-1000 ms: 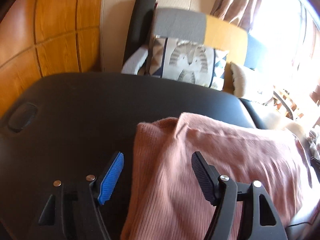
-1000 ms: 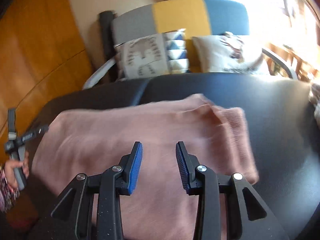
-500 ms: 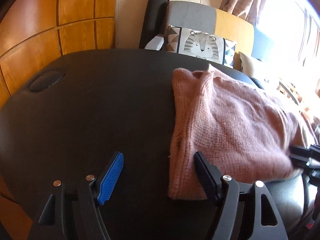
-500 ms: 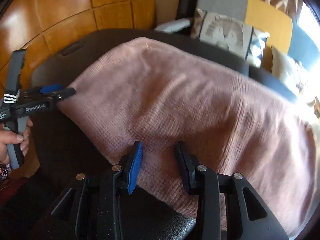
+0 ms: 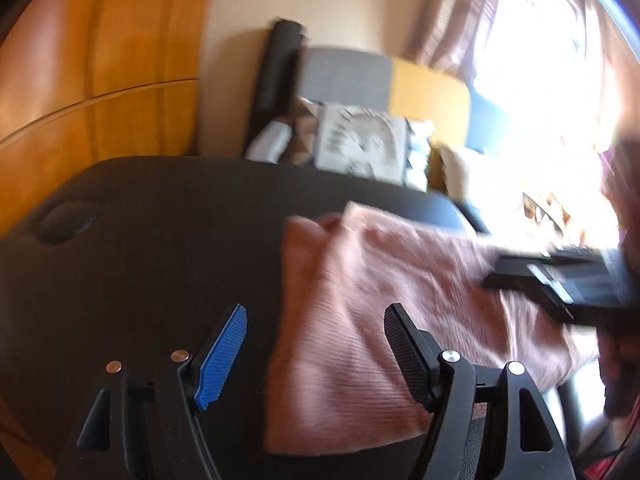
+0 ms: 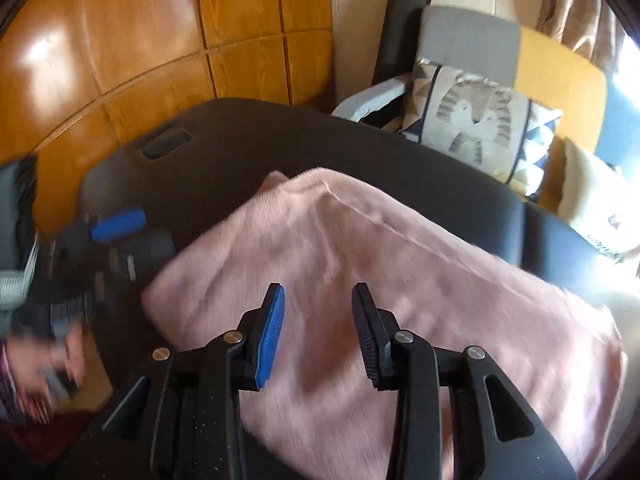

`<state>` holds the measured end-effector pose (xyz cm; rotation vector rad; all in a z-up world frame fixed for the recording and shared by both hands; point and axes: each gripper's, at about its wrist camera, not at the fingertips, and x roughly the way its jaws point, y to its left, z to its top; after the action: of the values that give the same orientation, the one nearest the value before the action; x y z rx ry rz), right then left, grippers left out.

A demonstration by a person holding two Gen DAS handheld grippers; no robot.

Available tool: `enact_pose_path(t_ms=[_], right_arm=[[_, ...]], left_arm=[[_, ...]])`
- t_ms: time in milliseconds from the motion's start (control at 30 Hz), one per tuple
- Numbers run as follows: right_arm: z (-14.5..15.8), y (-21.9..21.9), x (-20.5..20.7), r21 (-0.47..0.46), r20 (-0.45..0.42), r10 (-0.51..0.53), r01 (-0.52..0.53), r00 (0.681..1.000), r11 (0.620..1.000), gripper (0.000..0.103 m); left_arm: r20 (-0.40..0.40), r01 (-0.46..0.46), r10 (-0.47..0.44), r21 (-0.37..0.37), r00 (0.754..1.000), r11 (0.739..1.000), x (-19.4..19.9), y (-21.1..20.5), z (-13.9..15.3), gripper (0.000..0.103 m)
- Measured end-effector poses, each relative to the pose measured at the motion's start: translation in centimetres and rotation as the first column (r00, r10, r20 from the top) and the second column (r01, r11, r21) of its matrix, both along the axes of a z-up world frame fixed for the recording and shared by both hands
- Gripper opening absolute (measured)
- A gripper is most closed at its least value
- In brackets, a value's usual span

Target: Fold clothes

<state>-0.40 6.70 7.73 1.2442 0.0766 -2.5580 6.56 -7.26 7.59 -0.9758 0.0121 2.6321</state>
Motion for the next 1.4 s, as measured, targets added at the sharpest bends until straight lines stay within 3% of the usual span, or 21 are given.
enact_pose_path(t_ms=[133, 200, 300, 367, 500, 667, 800, 933, 1067, 1133, 1300, 1400], right_arm=[[-1.1, -2.3, -3.2, 0.014, 0.055, 0.015, -0.016, 0.998, 1.0, 0.038], [-1.9, -3.8, -4.7, 0.048, 0.084, 0.042, -0.046, 0.996, 0.998, 0.029], [-3.3, -5.6, -6.7, 0.049, 0.125, 0.08, -0.087, 0.989, 0.995, 0.027], [-3.8, -6.5, -7.9, 0.033, 0.143, 0.09, -0.095, 0.986, 0.995, 0.023], [-5.0, -8.2, -9.6, 0.047, 0.155, 0.088, -0.097, 0.984, 0.994, 0.024], [-5.4, -9.0, -9.2, 0.088, 0.109, 0.105, -0.115, 0.988, 0.989, 0.024], [-2.3, -5.9, -6.7, -0.116, 0.044, 0.064, -0.058, 0.997, 0.992, 0.024], [0.9, -1.8, 0.1, -0.189, -0.075, 0.018, -0.032, 0.997, 0.981, 0.031], [1.2, 3.6, 5.9, -0.155, -0.109, -0.1, 0.082, 0.989, 0.985, 0.031], [0.3, 6.5, 7.6, -0.095, -0.091, -0.183, 0.174, 0.979, 0.98, 0.031], [-1.4, 14.0, 10.4, -0.058, -0.068, -0.379, 0.375, 0.923, 0.925, 0.031], [-2.3, 16.8, 11.0, -0.046, -0.058, -0.443, 0.441, 0.895, 0.897, 0.031]], left_arm=[[0.066, 0.037, -0.027, -0.152, 0.997, 0.988, -0.6, 2.3, -3.3, 0.073], [0.102, 0.044, -0.032, -0.117, 0.994, 0.992, -0.6, 1.7, -4.1, 0.074], [0.143, 0.036, -0.03, -0.039, 0.989, 0.999, -0.8, 0.1, -4.7, 0.076], [0.127, 0.065, -0.055, -0.076, 0.99, 0.995, -0.7, 0.4, -5.0, 0.076], [0.12, 0.053, -0.045, -0.063, 0.992, 0.997, -1.1, 0.1, -5.9, 0.076], [0.114, 0.053, -0.046, -0.063, 0.992, 0.997, -1.1, 0.2, -6.5, 0.076], [0.167, 0.081, -0.076, -0.025, 0.983, 0.996, -1.6, -1.2, -5.7, 0.074], [0.079, 0.026, -0.022, -0.057, 0.997, 0.998, -2.1, -3.2, -3.4, 0.073], [0.017, -0.017, 0.019, -0.113, 1.0, 0.993, -3.4, -4.0, -1.7, 0.073], [0.039, 0.003, 0.0, -0.072, 0.999, 0.997, -4.2, -3.6, -1.4, 0.073], [0.016, 0.065, -0.064, -0.107, 0.998, 0.992, -6.2, 2.1, -1.2, 0.073], [0.001, 0.077, -0.078, -0.145, 0.997, 0.986, -6.6, 5.5, -1.9, 0.073]])
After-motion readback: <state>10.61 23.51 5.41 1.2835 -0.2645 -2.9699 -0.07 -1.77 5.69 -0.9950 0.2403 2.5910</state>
